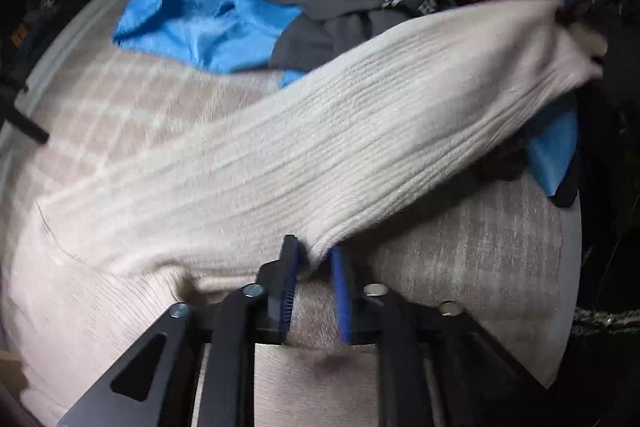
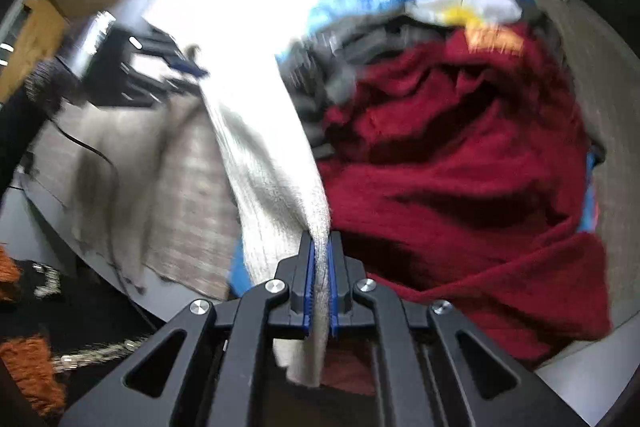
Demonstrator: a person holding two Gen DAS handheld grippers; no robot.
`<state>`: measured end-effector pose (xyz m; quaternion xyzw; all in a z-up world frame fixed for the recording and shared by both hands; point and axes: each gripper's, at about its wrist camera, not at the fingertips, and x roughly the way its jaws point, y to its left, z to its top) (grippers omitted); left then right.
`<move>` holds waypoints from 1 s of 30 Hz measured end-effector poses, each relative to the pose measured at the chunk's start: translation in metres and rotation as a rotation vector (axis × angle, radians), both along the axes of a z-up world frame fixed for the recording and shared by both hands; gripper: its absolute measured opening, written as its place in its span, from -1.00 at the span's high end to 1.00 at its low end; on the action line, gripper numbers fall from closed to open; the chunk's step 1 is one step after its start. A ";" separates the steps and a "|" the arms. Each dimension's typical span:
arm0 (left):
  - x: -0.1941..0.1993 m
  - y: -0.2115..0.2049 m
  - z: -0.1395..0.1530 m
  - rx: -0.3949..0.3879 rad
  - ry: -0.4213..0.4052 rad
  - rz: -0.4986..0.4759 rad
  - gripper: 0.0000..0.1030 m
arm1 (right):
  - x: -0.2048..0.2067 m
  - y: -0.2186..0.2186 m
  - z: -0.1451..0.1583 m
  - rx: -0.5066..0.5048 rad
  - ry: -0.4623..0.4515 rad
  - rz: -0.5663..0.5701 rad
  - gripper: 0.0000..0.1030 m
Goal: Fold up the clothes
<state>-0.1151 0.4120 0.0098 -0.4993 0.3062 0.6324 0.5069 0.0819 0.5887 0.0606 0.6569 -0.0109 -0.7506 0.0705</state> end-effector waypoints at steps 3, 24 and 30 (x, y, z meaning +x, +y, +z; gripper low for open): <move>-0.007 -0.005 0.011 0.041 -0.012 0.071 0.49 | -0.001 0.001 -0.005 -0.010 -0.020 0.013 0.85; 0.197 0.087 0.102 0.427 -0.339 0.257 -0.20 | 0.031 0.072 0.064 -0.251 0.163 -0.023 0.63; 0.185 0.109 0.081 0.388 -0.401 0.377 0.29 | 0.015 0.058 0.038 -0.176 0.138 0.031 0.64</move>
